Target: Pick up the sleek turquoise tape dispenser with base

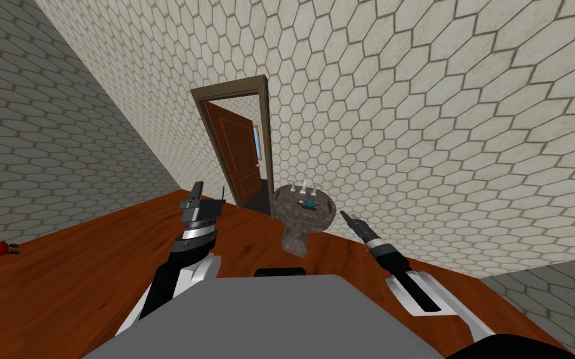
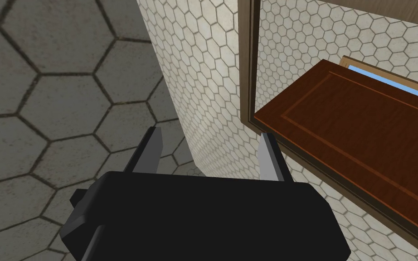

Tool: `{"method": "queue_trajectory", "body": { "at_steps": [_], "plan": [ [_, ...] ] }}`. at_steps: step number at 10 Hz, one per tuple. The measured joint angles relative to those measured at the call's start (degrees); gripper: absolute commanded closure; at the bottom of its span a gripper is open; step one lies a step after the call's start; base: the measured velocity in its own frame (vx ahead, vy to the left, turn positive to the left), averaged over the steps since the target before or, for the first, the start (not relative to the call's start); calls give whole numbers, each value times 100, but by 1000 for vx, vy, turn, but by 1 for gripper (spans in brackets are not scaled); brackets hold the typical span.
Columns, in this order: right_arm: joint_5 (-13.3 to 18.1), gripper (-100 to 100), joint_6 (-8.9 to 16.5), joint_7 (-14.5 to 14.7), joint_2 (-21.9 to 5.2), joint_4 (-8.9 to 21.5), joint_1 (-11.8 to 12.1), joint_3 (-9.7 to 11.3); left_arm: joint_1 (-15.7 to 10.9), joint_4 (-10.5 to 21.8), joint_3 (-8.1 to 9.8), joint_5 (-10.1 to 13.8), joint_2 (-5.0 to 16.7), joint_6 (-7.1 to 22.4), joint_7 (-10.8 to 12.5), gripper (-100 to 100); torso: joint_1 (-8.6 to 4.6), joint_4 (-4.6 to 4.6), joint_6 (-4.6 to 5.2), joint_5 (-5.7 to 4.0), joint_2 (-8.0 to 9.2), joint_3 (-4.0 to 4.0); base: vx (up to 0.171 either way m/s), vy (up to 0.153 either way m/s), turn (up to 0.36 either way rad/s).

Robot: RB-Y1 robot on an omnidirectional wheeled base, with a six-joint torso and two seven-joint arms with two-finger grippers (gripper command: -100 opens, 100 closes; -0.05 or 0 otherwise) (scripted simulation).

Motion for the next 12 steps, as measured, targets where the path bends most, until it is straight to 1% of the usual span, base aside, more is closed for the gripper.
{"method": "queue_trajectory", "body": {
  "at_steps": [2,3,4,5,6,7,8,9,11,12],
  "plan": [
    [208,-100,123,241,-237,42,237,-47,0,0,0,0,0,0,0,0,-12,1,-1,-2,3,2,52,73,56],
    [268,-100,149,324,-321,103,300,-77,0,0,1,0,1,0,0,0,-23,1,0,-4,5,3,66,73,81],
    [367,-100,222,403,-503,170,399,-127,0,0,0,0,1,0,0,0,-21,0,-1,-4,0,0,90,126,139],
    [547,-100,358,559,-642,202,570,-152,0,0,0,0,0,0,0,0,-4,-1,-1,-1,-7,-4,69,88,49],
    [620,-100,370,658,-775,338,608,-184,0,0,1,0,0,0,0,0,-14,-1,0,-2,-3,-2,63,77,111],
    [723,-100,308,755,-960,586,670,-253,0,0,0,0,0,0,0,0,-19,0,-2,-4,-2,-1,110,122,148],
    [870,-100,362,866,-1201,709,814,-314,0,0,0,0,0,0,0,0,-5,-2,-2,-1,-14,-8,149,160,145],
    [1034,-100,400,1016,-1387,837,1001,-379,1,0,0,0,0,0,0,0,10,-6,-2,2,-26,-15,116,101,53],
    [1307,-100,435,1275,-1655,1010,1200,-391,0,0,0,0,0,0,0,0,-12,-4,-3,-2,-18,-11,115,100,158],
    [1494,-100,492,1443,-1787,1050,1425,-433,0,0,0,0,0,0,0,0,-3,-5,-2,0,-20,-12,104,76,51]
  ]
}}
